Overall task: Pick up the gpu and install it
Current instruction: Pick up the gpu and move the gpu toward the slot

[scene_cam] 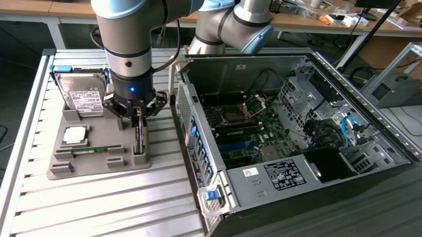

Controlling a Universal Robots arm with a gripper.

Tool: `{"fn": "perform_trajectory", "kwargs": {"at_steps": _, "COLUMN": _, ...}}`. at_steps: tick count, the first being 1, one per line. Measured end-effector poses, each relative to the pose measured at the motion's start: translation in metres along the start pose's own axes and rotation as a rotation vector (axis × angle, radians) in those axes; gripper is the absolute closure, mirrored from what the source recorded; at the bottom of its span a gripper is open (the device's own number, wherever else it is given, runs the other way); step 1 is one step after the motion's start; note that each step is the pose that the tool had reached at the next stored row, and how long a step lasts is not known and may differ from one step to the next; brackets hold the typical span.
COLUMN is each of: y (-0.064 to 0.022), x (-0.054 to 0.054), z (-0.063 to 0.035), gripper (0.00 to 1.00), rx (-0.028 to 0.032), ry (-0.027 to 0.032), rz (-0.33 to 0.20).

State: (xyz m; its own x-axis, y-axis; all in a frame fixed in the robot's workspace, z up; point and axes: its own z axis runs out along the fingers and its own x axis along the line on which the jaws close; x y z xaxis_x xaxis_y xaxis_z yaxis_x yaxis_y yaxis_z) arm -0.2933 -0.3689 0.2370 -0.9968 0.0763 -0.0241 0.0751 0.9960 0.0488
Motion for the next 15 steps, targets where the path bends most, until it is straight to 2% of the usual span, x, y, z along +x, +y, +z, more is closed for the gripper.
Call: {"fn": "perform_trajectory", "kwargs": {"at_steps": 15, "y": 0.0, "x": 0.0, "z": 0.0, "gripper": 0.69, "rx": -0.0001, "ry": -0.0001, "rz": 0.0}}
